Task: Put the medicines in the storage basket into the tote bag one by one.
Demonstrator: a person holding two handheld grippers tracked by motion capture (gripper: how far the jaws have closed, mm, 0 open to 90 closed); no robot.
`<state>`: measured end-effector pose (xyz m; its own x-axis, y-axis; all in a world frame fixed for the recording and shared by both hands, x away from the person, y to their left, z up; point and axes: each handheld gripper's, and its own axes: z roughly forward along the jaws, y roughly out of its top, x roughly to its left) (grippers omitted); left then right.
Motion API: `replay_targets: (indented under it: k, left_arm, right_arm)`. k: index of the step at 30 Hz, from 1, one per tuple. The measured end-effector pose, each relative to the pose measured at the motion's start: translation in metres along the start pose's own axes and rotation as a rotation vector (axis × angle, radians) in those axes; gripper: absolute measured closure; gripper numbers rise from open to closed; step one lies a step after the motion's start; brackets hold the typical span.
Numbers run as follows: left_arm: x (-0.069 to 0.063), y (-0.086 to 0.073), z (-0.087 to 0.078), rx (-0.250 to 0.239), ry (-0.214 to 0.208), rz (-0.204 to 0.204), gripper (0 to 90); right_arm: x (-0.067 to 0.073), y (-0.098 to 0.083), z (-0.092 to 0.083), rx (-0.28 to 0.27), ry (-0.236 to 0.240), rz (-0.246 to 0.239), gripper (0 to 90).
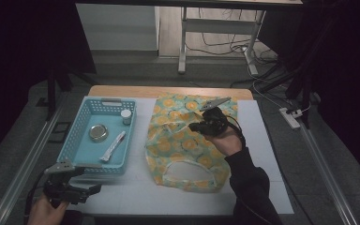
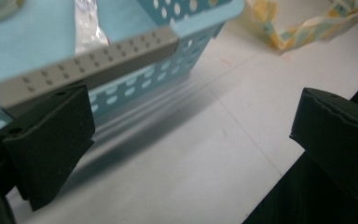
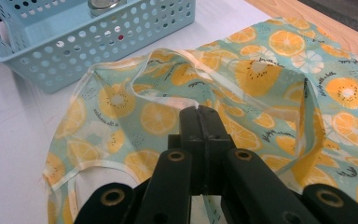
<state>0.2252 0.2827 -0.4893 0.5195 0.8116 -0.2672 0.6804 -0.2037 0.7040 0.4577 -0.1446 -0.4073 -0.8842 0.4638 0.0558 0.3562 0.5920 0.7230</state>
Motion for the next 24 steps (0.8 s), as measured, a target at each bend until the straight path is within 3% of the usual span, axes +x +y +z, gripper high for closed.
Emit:
replay_targets:
  k: [9, 14, 16, 18, 24]
  left_arm:
    - [0.001, 0.009, -0.007, -0.021, 0.013, 0.001, 0.0]
    - [0.008, 0.015, -0.005, -0.008, 0.027, 0.009, 0.0]
    - [0.011, 0.018, -0.007, -0.022, 0.010, -0.002, 0.0]
    - [0.014, 0.021, -0.008, -0.026, 0.030, -0.002, 0.0]
    - [0.023, 0.030, -0.004, -0.019, 0.036, -0.024, 0.0]
  right_arm:
    - [-0.001, 0.000, 0.000, -0.002, 0.001, 0.002, 90.0]
    - [-0.002, 0.000, -0.001, -0.003, 0.002, 0.004, 90.0]
    - [-0.002, 0.000, -0.001, -0.004, 0.002, 0.004, 90.0]
    - [-0.001, 0.001, -0.001, -0.004, 0.002, 0.003, 90.0]
    - [-0.001, 0.001, -0.001, -0.005, 0.003, -0.001, 90.0]
